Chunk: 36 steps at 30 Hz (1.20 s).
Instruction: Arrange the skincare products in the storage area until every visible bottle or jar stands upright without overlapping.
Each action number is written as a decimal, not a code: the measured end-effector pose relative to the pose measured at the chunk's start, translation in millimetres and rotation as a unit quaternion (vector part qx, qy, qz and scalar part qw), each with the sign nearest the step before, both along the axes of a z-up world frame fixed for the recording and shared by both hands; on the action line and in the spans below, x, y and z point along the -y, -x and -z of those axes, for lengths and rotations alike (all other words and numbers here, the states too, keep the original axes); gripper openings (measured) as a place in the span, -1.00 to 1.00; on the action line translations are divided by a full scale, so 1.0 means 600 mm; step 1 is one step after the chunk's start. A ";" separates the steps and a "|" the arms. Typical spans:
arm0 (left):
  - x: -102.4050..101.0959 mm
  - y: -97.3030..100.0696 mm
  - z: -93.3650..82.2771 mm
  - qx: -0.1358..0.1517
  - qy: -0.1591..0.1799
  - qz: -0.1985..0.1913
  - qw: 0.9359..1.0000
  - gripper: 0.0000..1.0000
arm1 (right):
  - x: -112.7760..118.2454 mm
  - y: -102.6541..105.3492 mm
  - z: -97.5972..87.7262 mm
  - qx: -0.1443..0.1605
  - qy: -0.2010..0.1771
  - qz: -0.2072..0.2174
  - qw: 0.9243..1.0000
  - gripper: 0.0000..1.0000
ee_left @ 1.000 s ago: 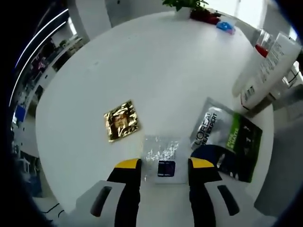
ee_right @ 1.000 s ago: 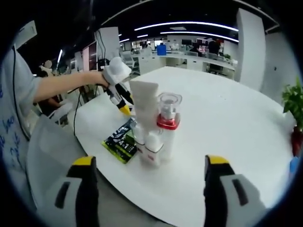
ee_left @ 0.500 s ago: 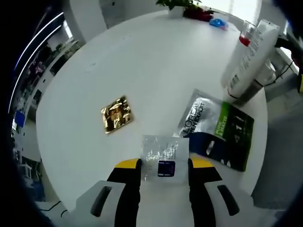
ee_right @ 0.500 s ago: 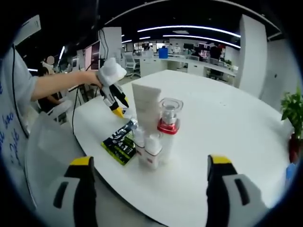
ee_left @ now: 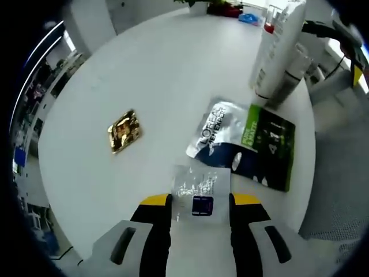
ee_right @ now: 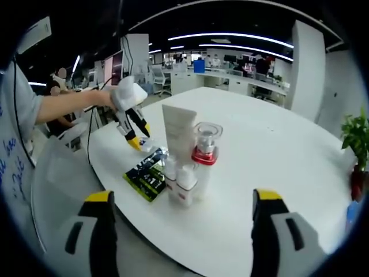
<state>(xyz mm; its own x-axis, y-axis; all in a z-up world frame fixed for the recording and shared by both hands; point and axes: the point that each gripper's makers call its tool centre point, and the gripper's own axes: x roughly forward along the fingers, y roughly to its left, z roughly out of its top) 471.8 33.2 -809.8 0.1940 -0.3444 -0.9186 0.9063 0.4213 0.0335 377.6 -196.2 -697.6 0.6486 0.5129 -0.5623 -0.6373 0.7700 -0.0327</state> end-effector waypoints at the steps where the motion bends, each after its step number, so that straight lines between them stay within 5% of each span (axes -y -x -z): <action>1: -0.001 0.003 0.000 0.000 -0.001 0.001 1.000 -0.27 | 0.000 0.000 0.000 0.001 0.001 0.000 1.000 0.99; 36: 0.000 0.106 0.028 -0.031 -0.029 0.135 0.990 -0.27 | -0.018 0.020 0.000 0.003 0.021 -0.025 0.999 0.99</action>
<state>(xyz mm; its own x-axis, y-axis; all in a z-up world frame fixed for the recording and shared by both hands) 407.9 33.3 -826.5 0.0447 -0.3231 -0.9453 0.9865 0.1634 -0.0092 365.4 -185.4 -697.4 0.6260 0.5213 -0.5801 -0.6748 0.7348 -0.0679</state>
